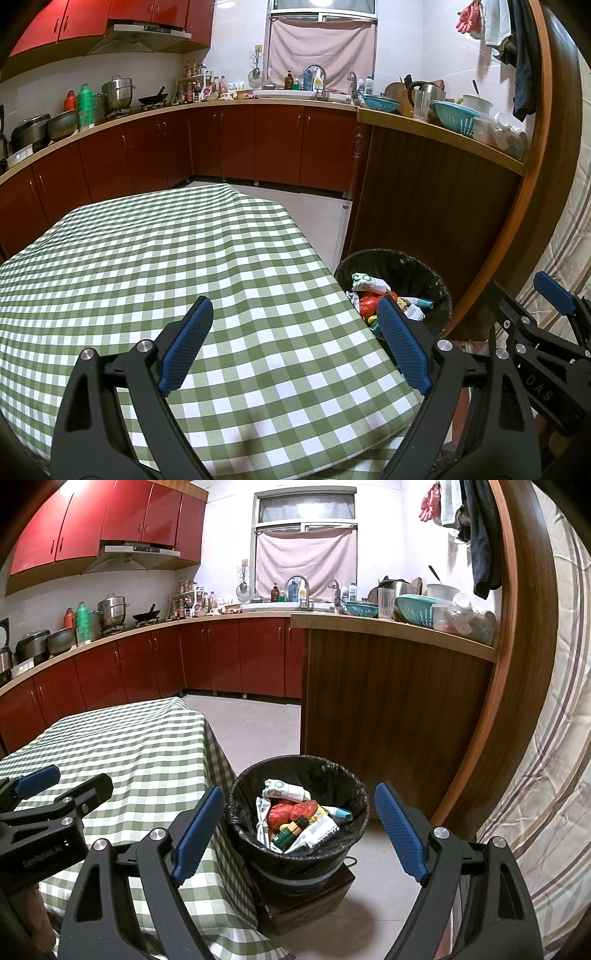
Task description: Collect trash
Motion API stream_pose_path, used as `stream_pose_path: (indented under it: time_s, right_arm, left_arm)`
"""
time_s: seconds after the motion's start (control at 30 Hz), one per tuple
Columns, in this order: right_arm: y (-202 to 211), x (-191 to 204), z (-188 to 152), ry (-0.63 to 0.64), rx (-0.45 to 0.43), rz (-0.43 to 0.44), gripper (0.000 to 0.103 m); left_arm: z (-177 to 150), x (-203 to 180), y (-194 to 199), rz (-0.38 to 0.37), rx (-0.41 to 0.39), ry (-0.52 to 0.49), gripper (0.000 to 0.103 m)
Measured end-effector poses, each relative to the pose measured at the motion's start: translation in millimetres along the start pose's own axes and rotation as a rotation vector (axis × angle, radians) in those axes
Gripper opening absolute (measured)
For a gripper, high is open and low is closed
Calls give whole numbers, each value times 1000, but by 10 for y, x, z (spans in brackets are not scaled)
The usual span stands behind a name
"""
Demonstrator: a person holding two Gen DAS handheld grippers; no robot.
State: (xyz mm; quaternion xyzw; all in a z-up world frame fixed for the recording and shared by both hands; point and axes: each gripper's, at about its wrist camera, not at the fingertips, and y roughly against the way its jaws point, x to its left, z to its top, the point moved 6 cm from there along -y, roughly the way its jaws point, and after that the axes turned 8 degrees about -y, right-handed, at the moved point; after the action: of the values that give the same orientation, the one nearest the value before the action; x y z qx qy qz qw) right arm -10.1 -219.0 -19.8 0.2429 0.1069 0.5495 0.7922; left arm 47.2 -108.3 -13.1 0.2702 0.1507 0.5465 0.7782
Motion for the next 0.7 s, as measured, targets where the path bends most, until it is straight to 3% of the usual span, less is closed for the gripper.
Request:
stream_pose_path:
  time_s: [0.7]
  right_arm:
    - [3,-4,-3,-1,1,0,82]
  left_arm:
    - [-3,-4,8,0,-1,-1,88]
